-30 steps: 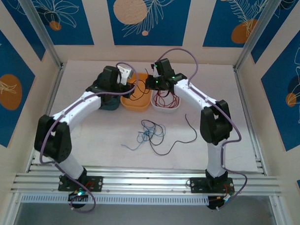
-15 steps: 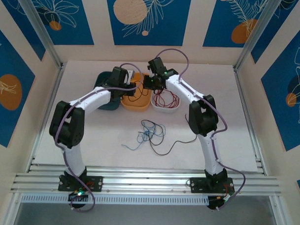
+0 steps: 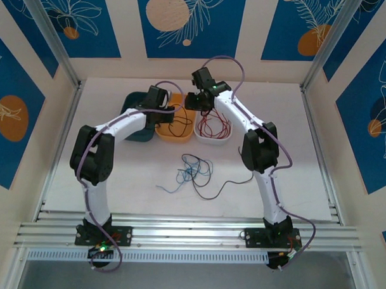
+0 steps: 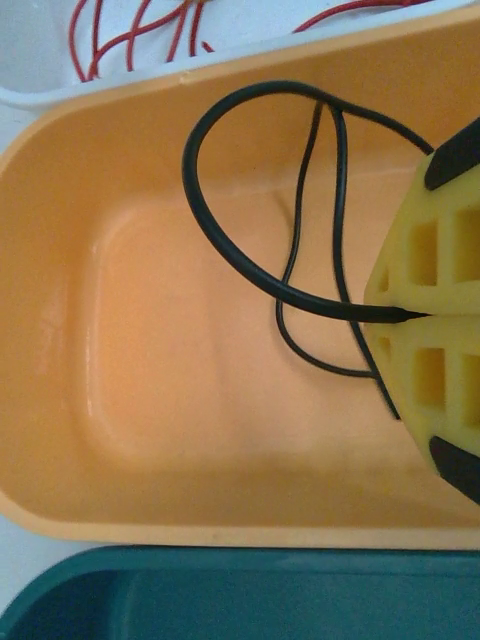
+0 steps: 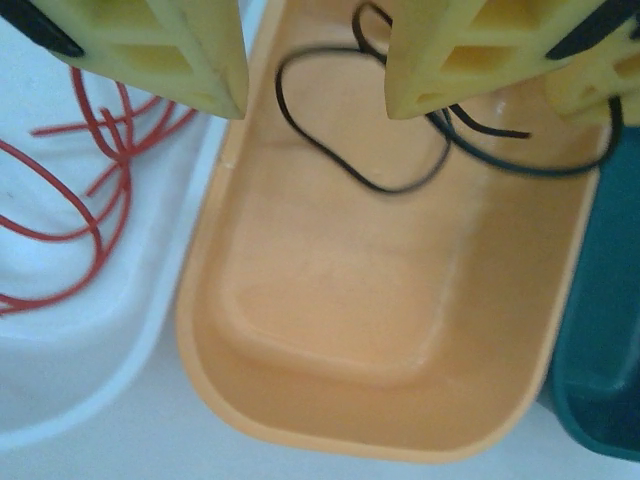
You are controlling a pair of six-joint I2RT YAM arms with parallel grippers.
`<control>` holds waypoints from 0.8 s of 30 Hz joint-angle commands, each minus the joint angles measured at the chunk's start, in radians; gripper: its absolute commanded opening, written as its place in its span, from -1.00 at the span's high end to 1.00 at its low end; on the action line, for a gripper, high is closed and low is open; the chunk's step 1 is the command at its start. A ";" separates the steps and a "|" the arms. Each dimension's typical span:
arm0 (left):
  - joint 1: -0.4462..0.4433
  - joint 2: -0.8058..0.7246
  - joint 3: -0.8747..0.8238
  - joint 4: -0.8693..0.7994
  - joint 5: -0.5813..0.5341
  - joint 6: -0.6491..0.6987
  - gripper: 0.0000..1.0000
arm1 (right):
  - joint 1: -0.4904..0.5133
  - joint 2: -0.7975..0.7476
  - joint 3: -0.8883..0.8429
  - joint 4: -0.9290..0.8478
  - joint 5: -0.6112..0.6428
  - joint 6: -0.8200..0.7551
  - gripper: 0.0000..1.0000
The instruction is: Untangle the cables
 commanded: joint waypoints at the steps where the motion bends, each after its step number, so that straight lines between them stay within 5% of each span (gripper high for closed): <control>1: 0.008 0.049 0.061 -0.019 -0.009 -0.027 0.78 | -0.006 -0.138 -0.080 -0.034 0.044 0.002 0.16; 4: 0.008 0.077 0.108 -0.042 -0.015 -0.027 0.62 | -0.008 -0.237 -0.198 -0.010 0.069 0.017 0.10; 9: 0.008 0.083 0.154 -0.066 -0.027 -0.016 0.06 | -0.022 -0.429 -0.430 0.027 0.107 0.053 -0.03; 20: 0.007 -0.010 0.126 -0.065 0.006 -0.018 -0.41 | -0.068 -0.780 -0.876 0.014 0.170 0.166 -0.09; 24: 0.003 -0.103 0.046 -0.043 0.016 -0.025 -0.77 | -0.073 -0.870 -1.016 -0.023 0.184 0.239 -0.09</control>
